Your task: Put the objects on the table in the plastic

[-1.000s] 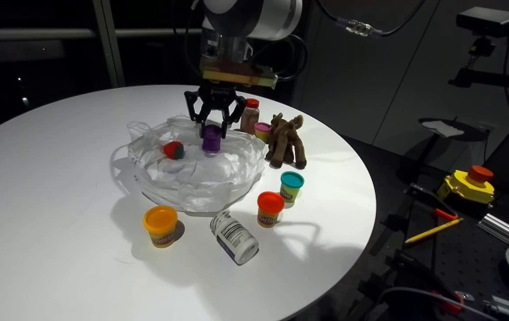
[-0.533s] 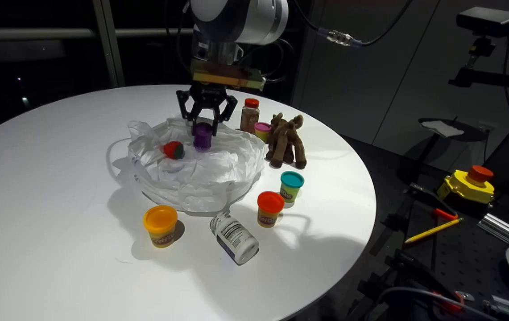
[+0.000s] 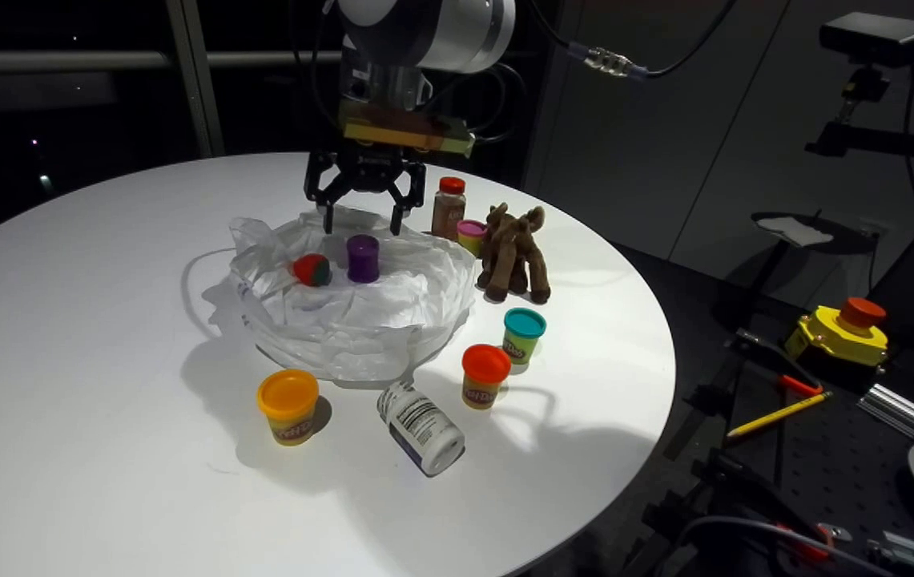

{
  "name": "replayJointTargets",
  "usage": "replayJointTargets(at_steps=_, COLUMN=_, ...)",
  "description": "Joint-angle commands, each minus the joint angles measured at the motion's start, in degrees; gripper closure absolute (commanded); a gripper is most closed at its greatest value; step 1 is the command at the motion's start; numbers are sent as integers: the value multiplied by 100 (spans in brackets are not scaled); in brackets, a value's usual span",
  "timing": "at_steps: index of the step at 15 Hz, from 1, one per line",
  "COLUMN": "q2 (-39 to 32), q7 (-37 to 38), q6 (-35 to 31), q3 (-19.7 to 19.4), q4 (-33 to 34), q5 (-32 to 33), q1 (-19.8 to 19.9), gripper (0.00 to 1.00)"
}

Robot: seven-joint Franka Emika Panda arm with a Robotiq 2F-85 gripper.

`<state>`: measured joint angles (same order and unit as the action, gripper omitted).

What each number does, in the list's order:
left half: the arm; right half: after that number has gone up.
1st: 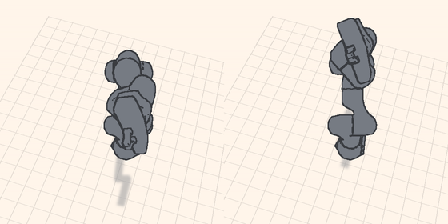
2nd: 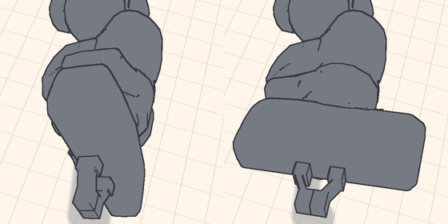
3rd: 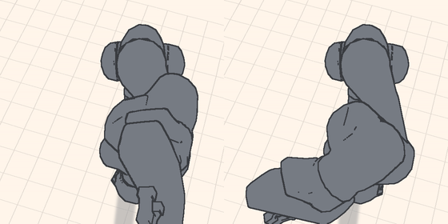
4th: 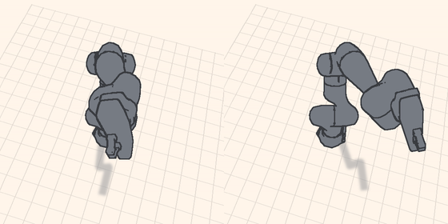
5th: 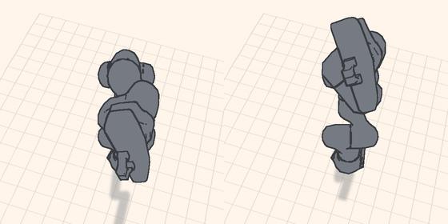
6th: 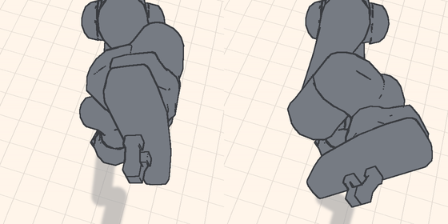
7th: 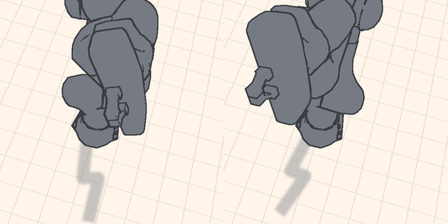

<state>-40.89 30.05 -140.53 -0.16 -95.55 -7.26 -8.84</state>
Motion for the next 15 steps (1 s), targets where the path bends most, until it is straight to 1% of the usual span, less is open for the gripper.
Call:
replayJointTargets(at_steps=1, q2=842, q7=138, q6=264, q3=-72, q4=-816, q5=-103, q1=-121, gripper=0)
replayJointTargets(at_steps=4, q2=1607, q7=308, q6=369, q3=-157, q4=-1633, q5=39, q1=-231, gripper=0)
replayJointTargets(at_steps=7, q2=2421, q7=266, q6=504, q3=-91, q4=-2513, q5=113, q1=-234, gripper=0)
replayJointTargets(at_steps=10, q2=3042, q7=117, q6=550, q3=26, q4=-3289, q5=146, q1=-162, gripper=0)
replayJointTargets(at_steps=13, q2=3445, q7=75, q6=474, q3=109, q4=-3974, q5=185, q1=-114, gripper=0)
replayJointTargets(at_steps=15, q2=3539, q7=59, q6=404, q3=145, q4=-4300, q5=209, q1=-84, gripper=0)
